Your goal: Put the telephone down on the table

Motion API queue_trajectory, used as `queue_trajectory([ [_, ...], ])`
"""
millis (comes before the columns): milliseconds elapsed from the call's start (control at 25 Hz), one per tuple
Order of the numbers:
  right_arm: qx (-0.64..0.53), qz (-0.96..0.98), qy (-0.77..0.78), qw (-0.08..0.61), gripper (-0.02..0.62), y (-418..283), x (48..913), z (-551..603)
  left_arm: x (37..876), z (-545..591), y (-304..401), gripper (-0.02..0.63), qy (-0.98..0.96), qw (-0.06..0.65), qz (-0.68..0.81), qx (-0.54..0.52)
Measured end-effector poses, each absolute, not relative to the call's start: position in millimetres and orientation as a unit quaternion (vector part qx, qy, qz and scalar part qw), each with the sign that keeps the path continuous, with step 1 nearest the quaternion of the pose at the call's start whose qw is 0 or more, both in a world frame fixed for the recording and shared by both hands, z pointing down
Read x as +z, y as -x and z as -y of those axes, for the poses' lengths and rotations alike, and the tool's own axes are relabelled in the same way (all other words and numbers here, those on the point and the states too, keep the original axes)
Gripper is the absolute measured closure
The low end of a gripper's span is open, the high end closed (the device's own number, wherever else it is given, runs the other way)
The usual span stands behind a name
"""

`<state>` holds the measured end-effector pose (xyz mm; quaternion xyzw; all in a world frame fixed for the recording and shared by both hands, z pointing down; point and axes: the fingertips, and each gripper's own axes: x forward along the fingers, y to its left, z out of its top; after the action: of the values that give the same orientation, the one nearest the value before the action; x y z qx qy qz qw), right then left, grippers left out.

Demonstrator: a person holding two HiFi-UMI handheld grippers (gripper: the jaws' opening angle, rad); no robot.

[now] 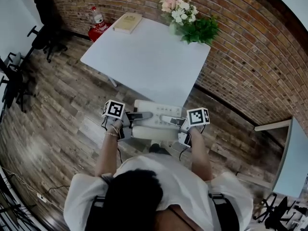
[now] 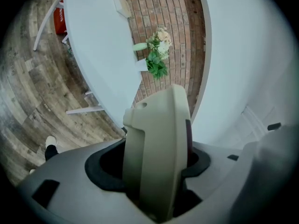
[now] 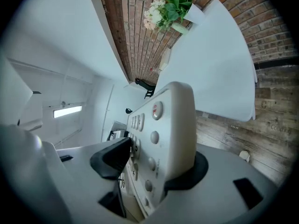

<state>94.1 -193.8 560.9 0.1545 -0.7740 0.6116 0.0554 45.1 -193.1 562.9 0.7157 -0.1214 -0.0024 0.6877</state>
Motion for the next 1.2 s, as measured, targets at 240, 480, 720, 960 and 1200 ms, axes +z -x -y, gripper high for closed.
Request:
queue_trajectory([
  [240,0.610,0.776,-0.146,0.064,0.337,-108.0,564.1,221.9,566.8,219.4,-58.2,0.310,-0.710,0.692,0.133,-0.012],
  [480,0.609,0.779,-0.137,0.070,0.337,-115.4,566.9,240.6,568.0,237.8,-67.0,0.310,-0.717,0.684,0.134,-0.020],
  [720,0.610,0.778,-0.132,0.074,0.337,-117.1,567.7,251.4,571.2,246.9,-67.6,0.310,-0.705,0.694,0.146,-0.024],
  [960,0.615,0.774,-0.137,0.069,0.337,-116.3,568.9,260.5,571.8,258.7,-67.0,0.310,-0.710,0.690,0.137,-0.017],
  [1200,0.606,0.779,-0.145,0.063,0.339,-112.2,563.3,280.4,564.6,279.1,-63.4,0.310,-0.721,0.681,0.128,-0.015],
])
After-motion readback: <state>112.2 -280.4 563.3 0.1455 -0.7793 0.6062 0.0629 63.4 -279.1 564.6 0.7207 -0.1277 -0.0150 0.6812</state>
